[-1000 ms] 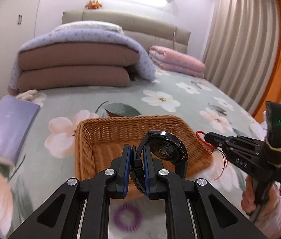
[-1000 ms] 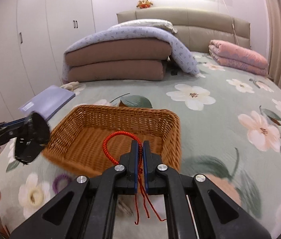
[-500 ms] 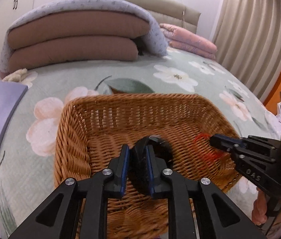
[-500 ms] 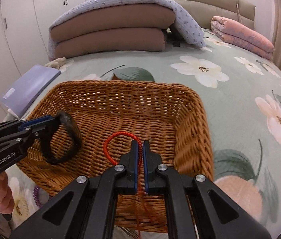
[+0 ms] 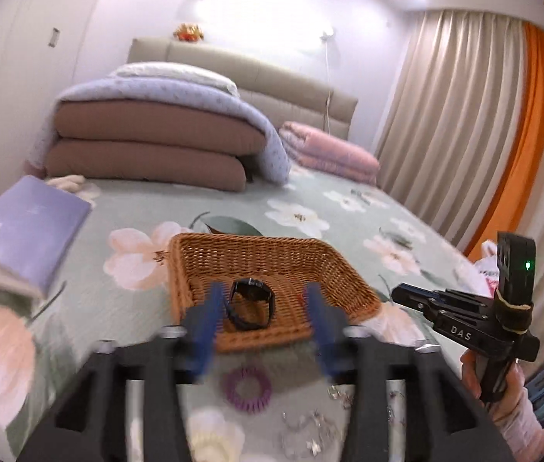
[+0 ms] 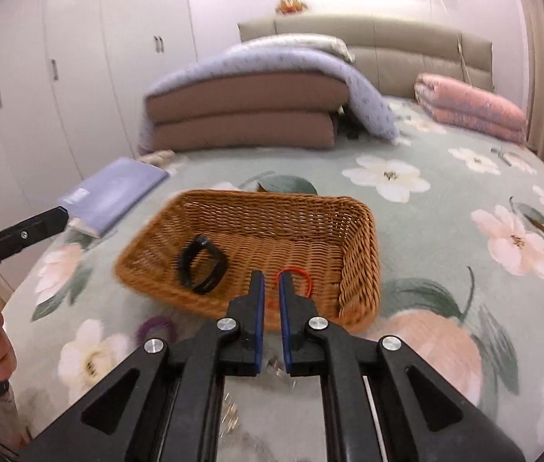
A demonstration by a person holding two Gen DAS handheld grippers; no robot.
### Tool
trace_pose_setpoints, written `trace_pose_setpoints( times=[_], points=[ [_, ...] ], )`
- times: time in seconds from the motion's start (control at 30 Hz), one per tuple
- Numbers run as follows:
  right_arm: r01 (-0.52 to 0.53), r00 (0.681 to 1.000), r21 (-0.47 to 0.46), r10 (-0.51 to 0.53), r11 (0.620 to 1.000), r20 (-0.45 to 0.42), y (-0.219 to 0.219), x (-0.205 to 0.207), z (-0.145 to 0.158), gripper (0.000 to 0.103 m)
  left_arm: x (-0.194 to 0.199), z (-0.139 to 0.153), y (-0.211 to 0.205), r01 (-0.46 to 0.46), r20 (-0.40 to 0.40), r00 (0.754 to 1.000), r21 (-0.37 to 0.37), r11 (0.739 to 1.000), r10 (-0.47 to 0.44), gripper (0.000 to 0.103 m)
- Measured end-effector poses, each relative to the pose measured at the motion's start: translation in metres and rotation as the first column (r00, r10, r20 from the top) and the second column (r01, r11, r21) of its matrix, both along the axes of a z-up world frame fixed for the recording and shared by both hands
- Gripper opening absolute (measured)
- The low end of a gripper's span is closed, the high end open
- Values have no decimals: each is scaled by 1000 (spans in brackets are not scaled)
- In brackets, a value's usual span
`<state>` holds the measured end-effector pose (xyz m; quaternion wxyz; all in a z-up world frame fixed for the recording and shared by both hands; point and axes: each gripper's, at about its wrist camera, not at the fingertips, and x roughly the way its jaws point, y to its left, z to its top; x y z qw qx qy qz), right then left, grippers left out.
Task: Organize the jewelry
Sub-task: 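Carry the watch and red string into the wicker basket while both grippers open, then grasp the cream coil bracelet with the left gripper while the right grasps a clear bead bracelet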
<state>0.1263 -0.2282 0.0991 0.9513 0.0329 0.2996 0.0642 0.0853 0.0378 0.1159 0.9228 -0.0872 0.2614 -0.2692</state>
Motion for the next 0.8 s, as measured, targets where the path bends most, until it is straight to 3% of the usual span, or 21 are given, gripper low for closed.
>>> trace_pose_setpoints(
  times=[0.03,0.13,0.3,0.53,0.7,0.8],
  points=[
    [2,1000,4,-2,1000,9,0,-12,0,21,-11,-1,6,-9,12,1000,-7,1000,9,65],
    [26,998,38,-28,999,51,-4,-51,-6,42,-41,-8,26,-48,24,999,-24,999,48,65],
    [91,994,79,-95,993,47,-18,-84,-23,43,-59,-40,50,-110,-33,994,-52,993,108,65],
    [206,978,159,-199,966,-56,-57,-81,-67,43,-39,-95,41,-126,-148,979,86,988,138,65],
    [209,975,211,-187,955,-123,-71,-69,-85,43,-24,-120,40,-136,-221,962,112,984,158,65],
    [172,980,195,-148,966,-134,-58,-54,-82,43,-20,-128,35,-118,-252,956,127,985,147,65]
  ],
)
